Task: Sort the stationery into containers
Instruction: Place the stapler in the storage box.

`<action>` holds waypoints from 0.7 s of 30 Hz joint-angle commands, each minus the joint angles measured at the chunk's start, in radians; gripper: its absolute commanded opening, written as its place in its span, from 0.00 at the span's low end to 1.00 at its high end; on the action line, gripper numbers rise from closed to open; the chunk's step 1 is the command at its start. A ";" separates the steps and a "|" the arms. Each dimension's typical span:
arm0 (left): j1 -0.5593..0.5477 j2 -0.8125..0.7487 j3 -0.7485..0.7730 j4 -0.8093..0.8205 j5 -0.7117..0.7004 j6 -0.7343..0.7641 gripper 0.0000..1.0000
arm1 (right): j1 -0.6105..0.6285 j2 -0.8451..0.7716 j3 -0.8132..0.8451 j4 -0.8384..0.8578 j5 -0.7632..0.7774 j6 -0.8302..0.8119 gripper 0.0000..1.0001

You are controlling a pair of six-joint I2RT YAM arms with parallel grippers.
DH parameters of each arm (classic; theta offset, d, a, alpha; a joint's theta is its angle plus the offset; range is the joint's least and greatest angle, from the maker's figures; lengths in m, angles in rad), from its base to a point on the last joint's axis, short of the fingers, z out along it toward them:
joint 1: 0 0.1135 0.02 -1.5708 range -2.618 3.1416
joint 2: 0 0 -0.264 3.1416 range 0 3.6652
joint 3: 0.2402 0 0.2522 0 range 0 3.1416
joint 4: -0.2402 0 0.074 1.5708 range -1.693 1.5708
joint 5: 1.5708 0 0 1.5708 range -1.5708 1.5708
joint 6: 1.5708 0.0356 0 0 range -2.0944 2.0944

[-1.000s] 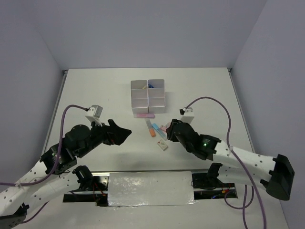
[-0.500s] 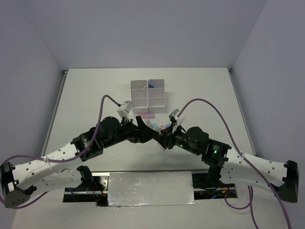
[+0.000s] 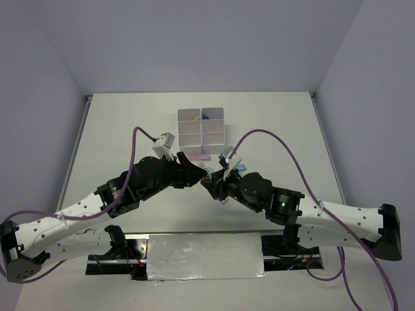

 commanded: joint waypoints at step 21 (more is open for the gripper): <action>-0.001 0.020 0.044 0.121 0.094 0.125 0.00 | 0.014 -0.017 0.002 0.144 0.007 -0.039 0.31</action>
